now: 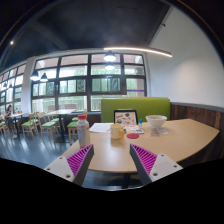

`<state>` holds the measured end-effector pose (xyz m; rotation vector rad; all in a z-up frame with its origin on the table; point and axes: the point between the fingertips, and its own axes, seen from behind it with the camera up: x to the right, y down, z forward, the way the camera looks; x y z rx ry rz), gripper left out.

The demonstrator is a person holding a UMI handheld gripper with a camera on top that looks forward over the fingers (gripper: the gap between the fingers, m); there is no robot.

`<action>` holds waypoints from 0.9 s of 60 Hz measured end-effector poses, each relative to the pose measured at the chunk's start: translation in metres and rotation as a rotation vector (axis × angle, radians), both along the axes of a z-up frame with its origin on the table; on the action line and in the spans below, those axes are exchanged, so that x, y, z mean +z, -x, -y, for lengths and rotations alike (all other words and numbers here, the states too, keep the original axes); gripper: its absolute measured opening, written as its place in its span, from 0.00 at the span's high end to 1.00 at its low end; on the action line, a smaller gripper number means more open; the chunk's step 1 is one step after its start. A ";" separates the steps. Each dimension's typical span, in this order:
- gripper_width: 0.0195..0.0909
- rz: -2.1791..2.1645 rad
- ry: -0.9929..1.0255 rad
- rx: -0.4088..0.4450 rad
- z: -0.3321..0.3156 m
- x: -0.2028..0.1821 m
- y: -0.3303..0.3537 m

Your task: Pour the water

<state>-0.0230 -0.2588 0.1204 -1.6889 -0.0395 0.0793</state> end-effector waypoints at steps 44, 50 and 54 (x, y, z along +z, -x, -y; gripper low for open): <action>0.15 -0.020 0.018 0.094 -0.152 -0.029 0.136; 0.15 0.018 -0.015 0.052 -0.187 -0.026 0.150; 0.15 0.043 -0.034 0.025 -0.208 -0.023 0.158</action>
